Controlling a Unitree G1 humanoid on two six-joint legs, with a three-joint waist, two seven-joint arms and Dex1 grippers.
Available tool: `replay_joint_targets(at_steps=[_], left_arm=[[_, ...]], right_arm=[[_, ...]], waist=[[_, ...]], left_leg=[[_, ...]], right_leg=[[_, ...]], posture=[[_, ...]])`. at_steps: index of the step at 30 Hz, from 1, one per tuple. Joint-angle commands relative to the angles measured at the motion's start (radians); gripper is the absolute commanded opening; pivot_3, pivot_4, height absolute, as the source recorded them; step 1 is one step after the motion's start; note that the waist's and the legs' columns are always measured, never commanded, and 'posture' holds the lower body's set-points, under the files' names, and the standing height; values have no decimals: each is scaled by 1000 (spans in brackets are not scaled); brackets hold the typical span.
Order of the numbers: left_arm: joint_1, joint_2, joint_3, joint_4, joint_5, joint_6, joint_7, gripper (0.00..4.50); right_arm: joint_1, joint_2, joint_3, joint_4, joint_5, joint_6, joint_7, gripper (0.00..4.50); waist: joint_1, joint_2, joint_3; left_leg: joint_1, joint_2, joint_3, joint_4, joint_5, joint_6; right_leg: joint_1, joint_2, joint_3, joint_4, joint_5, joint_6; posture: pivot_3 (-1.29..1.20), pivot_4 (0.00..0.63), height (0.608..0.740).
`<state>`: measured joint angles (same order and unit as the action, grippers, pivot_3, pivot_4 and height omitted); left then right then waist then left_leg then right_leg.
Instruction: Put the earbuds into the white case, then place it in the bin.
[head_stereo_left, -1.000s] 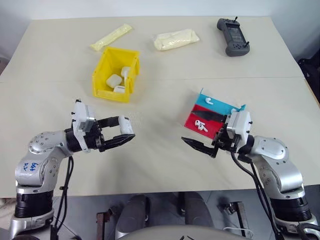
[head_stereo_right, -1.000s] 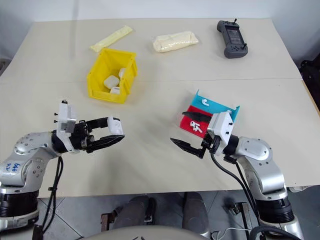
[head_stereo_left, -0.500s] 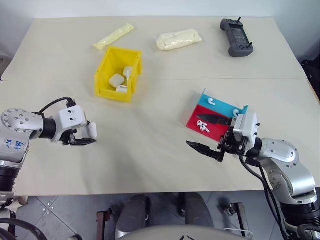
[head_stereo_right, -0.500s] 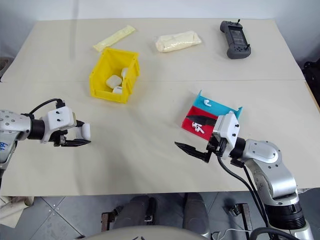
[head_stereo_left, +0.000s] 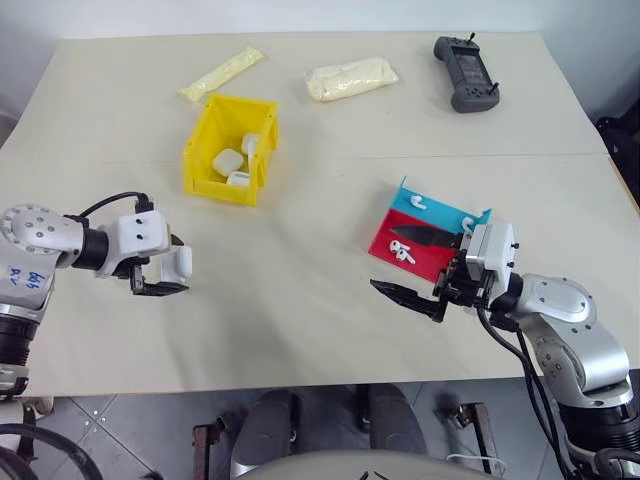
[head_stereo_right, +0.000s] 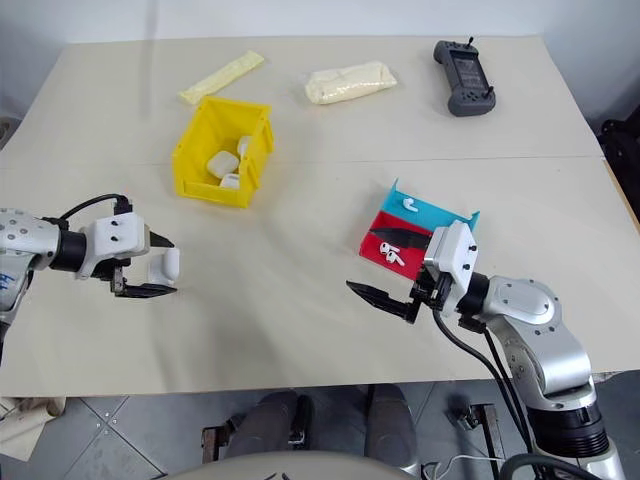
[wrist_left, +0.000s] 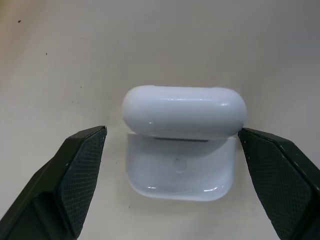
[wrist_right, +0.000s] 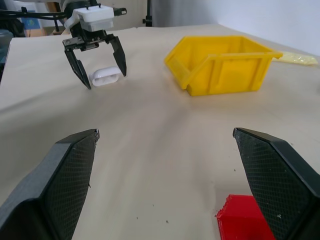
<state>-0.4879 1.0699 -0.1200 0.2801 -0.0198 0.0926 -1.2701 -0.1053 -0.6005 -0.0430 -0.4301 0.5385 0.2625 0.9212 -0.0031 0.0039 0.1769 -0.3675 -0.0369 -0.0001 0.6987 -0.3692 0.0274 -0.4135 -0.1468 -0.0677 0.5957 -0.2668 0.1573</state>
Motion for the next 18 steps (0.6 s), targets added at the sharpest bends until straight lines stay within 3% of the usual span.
replay_joint_targets(at_steps=[1,12,18], left_arm=[[-12,36,-16,49,52,-11,-22,4485],[-37,13,-39,108,68,-25,-47,4485],[-52,-9,-42,132,66,-44,-49,3079]], right_arm=[[-1,5,-2,-34,4,-15,-5,4500],[-13,18,3,-29,-5,-18,-7,4500],[-17,20,4,-26,-9,-20,-8,4500]], waist=[[0,0,0],[0,0,0],[2,0,0]], left_leg=[[0,0,0,0,0,0],[0,0,0,0,0,0],[1,0,0,0,0,0]], right_leg=[[0,0,0,0,0,0],[0,0,0,0,0,0],[0,0,0,1,0,0]], posture=[[0,150,740],[0,150,740],[0,150,740]])
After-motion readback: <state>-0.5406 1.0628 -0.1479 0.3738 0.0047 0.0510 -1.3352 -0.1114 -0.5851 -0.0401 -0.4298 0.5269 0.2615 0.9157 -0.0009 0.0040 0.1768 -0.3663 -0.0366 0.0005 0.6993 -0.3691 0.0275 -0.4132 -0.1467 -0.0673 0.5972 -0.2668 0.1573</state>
